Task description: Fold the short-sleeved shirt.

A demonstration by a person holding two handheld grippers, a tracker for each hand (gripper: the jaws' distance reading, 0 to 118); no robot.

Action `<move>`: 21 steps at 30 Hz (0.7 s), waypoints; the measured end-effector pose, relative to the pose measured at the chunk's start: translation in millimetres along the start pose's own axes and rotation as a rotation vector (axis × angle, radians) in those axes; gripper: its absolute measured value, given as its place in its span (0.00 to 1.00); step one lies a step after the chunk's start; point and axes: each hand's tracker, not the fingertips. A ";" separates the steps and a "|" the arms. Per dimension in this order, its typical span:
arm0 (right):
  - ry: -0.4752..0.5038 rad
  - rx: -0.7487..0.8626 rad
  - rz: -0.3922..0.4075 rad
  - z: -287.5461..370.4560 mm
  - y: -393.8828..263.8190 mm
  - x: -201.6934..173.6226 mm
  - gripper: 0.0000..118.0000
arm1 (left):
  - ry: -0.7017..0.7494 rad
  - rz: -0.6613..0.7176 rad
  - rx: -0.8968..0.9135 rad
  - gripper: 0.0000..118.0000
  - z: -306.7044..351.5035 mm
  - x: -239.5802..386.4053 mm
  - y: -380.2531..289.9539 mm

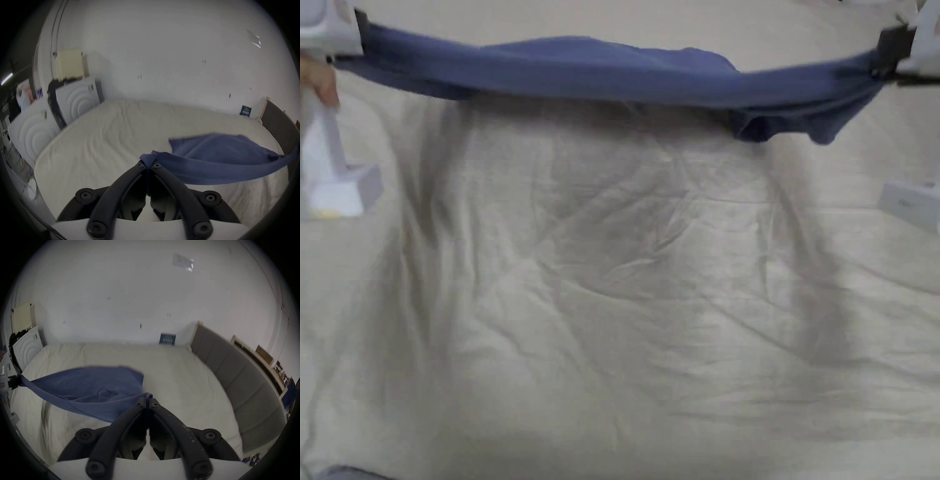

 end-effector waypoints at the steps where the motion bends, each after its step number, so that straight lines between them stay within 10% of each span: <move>1: 0.008 -0.025 -0.018 -0.7 -24.0 3.1 0.04 | -0.001 -0.006 -0.027 0.03 1.2 -5.7 -22.2; 12: 0.034 -0.248 -0.208 27.3 -224.3 39.3 0.04 | -0.034 -0.040 -0.211 0.03 62.8 -41.5 -201.4; 21: 0.062 -0.246 -0.153 89.9 -293.2 45.8 0.04 | -0.068 -0.017 -0.205 0.03 120.0 -81.9 -239.6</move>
